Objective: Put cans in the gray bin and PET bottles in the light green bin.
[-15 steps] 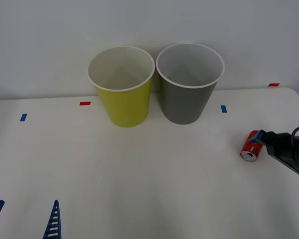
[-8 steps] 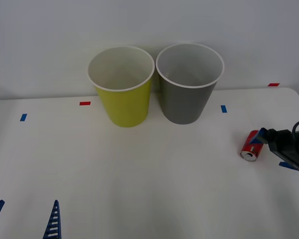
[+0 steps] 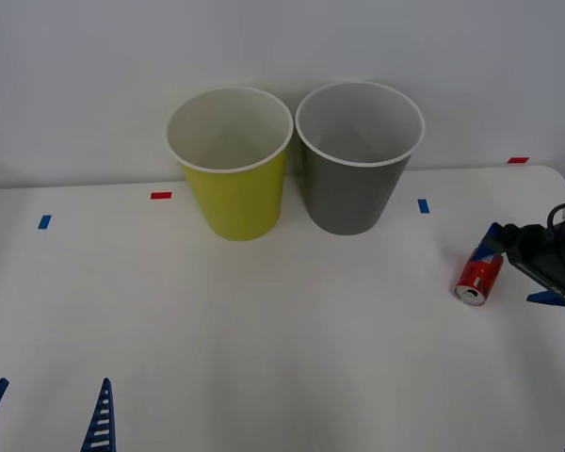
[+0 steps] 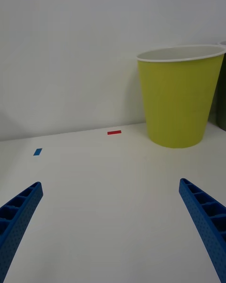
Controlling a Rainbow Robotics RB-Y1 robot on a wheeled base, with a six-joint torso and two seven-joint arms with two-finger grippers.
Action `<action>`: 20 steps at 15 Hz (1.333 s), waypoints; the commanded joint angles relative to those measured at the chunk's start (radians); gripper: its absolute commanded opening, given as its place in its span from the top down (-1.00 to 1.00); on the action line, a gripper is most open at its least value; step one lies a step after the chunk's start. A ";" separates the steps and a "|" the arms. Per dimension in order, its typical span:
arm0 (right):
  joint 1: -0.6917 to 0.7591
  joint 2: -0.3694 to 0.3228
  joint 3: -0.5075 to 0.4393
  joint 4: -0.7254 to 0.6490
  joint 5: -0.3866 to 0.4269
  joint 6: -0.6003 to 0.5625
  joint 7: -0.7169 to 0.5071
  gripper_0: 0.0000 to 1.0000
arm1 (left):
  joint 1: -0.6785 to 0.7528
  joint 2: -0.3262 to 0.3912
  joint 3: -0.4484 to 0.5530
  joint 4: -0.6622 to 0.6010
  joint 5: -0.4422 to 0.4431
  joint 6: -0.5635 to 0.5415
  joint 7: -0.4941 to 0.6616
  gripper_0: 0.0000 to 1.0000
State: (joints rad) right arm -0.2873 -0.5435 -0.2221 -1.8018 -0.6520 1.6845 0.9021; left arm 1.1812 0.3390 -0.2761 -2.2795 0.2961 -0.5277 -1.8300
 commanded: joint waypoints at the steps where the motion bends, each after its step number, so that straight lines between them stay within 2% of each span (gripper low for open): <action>1: -0.035 -0.050 0.072 0.035 -0.006 -0.005 -0.016 -1.00 | 0.000 0.000 0.000 0.000 0.000 0.000 0.000 -1.00; 6: -0.116 -0.105 0.159 0.134 -0.038 -0.008 -0.009 -1.00 | 0.000 0.000 0.000 0.000 0.000 0.000 0.000 -1.00; 9: -0.139 -0.130 0.161 0.180 -0.061 -0.008 -0.005 -1.00 | 0.000 0.000 0.000 0.000 0.000 0.000 0.000 -1.00; 16: -0.207 -0.147 0.211 0.321 -0.087 -0.071 -0.009 -1.00 | 0.000 0.000 0.000 0.000 0.000 0.000 0.000 -1.00; 20: -0.253 -0.170 0.276 0.406 -0.114 -0.101 -0.011 -1.00 | 0.000 0.000 0.000 0.000 0.000 0.000 0.000 -1.00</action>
State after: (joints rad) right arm -0.5283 -0.7072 0.0362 -1.4178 -0.7564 1.5951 0.8942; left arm 1.1812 0.3390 -0.2761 -2.2795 0.2961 -0.5277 -1.8300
